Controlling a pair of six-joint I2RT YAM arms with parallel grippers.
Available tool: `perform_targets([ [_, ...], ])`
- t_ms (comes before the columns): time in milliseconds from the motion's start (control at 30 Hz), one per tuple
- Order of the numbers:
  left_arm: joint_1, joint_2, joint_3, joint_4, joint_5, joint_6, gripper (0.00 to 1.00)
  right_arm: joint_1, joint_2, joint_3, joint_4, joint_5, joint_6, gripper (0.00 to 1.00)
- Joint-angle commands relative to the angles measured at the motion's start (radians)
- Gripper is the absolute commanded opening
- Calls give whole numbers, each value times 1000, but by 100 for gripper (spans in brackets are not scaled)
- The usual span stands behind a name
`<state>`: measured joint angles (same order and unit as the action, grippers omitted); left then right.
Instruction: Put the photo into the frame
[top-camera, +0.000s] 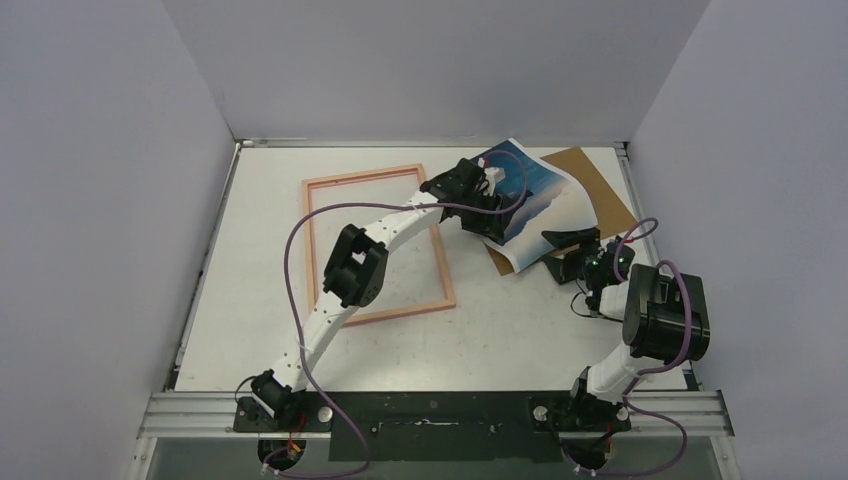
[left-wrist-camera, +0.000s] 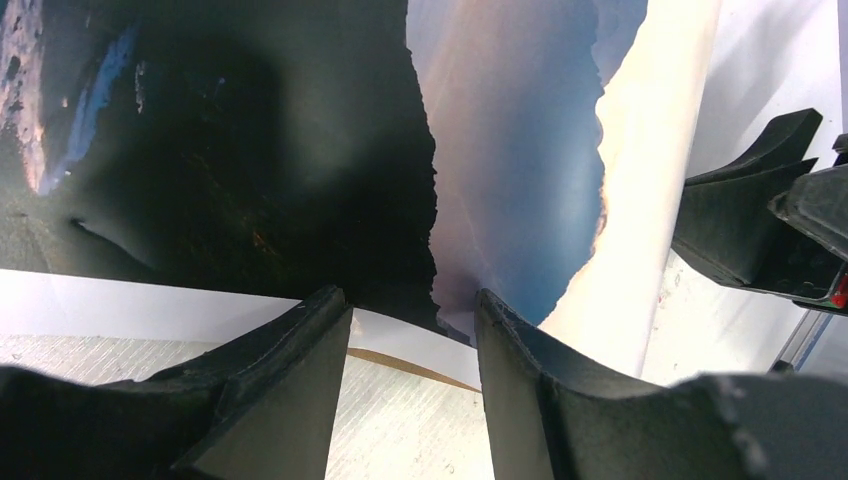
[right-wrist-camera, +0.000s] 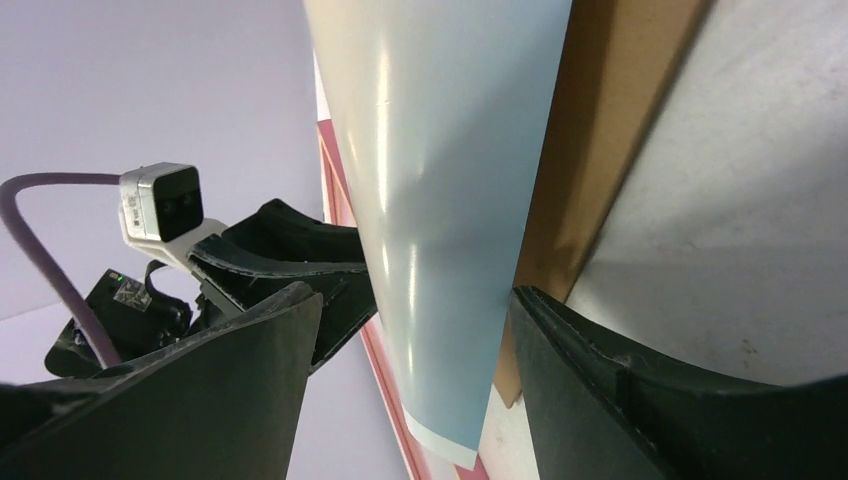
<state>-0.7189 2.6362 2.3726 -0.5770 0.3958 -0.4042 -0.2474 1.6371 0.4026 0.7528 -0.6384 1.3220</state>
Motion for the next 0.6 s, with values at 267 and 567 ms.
perform_targets([
  [267,7,95,14,-149,-41,24,48,33,-125,51,-89,-17,-156,76],
  [567,10,96,21,-154,-35,18,48,45,-125,77,-212,7,-190,59],
])
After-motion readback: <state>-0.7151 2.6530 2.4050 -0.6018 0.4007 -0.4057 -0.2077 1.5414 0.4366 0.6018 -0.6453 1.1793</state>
